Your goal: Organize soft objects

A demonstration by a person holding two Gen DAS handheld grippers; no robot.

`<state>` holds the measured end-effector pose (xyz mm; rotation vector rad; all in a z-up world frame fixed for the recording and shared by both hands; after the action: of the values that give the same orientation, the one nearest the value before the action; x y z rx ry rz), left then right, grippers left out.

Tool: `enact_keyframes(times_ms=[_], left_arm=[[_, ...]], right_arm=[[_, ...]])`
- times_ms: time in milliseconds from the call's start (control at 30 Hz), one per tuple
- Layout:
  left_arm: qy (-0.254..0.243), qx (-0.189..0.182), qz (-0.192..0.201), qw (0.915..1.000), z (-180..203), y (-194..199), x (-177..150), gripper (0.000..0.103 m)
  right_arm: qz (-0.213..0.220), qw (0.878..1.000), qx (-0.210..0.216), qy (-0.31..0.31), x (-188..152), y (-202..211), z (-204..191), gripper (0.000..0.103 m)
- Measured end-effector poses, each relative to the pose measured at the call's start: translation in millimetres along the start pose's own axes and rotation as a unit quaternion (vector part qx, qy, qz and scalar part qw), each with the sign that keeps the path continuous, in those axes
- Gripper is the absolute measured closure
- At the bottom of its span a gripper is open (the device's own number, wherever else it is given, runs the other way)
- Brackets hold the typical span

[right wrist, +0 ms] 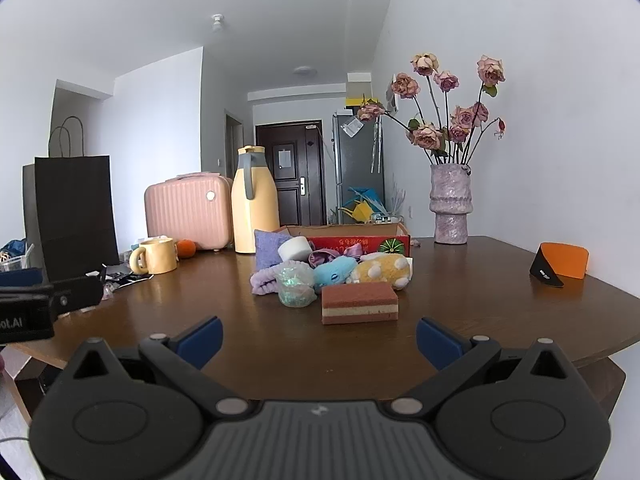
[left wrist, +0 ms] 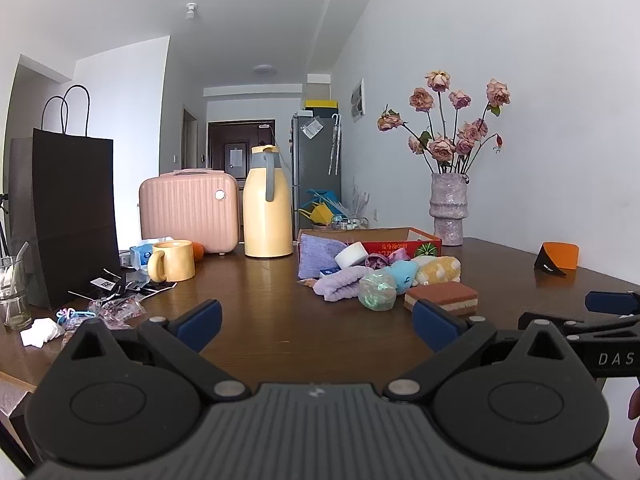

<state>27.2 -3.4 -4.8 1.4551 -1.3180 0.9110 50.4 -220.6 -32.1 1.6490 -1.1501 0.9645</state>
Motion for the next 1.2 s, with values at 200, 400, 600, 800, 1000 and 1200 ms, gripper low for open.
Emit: enact_keyframes(times_ms=[200,400,600,800,1000,1200], left_arm=[[-0.003,-0.002,0.0,1.0,0.4,1.0,0.4,0.0],[-0.003,0.0,-0.001,1.0,1.0,0.4,0.8,0.0],[-0.004,-0.002,-0.004,1.0,2.6,0.7,-1.3,0.0],[-0.006,-0.003,-0.001,1.0,2.3,-0.9,-0.8,0.0],[-0.006,-0.002,-0.004,1.0,1.6,-2.4,-1.9,0.0],[-0.008,0.002,-0.002,1.0,1.9,-0.5,0.1,0.0]], right_arm=[[-0.001,1.0,-0.002,-0.006,-0.1,-1.1,1.3,0.0],[-0.001,1.0,-0.003,-0.002,0.8,-2.2,1.2,0.0],[-0.002,1.0,-0.008,-0.009,-0.2,-3.1,2.4,0.0],[0.001,1.0,-0.008,-0.011,-0.8,-3.3,2.4,0.0],[0.0,1.0,-0.006,-0.011,-2.8,-4.3,1.7,0.0],[0.0,1.0,-0.003,-0.007,-4.5,-3.7,0.9,0.0]])
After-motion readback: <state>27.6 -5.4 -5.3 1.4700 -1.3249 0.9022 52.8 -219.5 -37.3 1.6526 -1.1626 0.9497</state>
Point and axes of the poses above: each gripper's, at about its wrist camera, not at the fingertips, and y roughly against the way its jaws point, z to its right, x to its top, the point moved 3 cm from there along -y, roughly the way its jaws point, and after that the axes turned 15 degrees about -y, right-handed, at the moved point
